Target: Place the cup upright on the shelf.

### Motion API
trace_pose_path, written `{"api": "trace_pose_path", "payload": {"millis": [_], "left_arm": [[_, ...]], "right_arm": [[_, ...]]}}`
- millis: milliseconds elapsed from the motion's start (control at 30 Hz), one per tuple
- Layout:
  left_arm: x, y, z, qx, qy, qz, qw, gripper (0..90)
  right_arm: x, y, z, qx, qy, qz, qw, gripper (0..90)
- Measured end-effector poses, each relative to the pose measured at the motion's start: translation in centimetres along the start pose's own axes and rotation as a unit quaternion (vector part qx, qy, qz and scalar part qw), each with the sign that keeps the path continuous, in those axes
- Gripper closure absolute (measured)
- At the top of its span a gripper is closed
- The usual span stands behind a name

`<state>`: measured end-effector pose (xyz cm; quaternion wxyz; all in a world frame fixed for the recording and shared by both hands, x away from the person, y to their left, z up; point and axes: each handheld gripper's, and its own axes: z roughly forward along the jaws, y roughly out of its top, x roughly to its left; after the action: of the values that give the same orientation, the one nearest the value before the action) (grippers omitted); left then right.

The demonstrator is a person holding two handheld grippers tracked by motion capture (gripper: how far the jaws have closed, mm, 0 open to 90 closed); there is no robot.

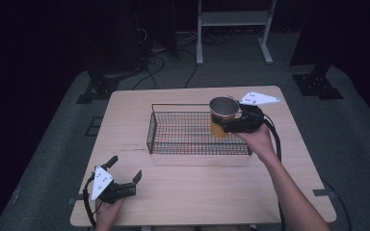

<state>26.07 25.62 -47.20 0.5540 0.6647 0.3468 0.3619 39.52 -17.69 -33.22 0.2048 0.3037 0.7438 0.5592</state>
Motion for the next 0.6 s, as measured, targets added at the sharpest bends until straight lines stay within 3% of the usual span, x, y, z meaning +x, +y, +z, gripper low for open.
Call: {"api": "trace_pose_path", "payload": {"millis": [600], "left_arm": [[0.0,0.0,0.0,-0.001,-0.001,-0.001,1.0000,0.0]], "right_arm": [[-2.0,0.3,2.7,0.012,0.001,0.008,0.9999,12.1]]}}
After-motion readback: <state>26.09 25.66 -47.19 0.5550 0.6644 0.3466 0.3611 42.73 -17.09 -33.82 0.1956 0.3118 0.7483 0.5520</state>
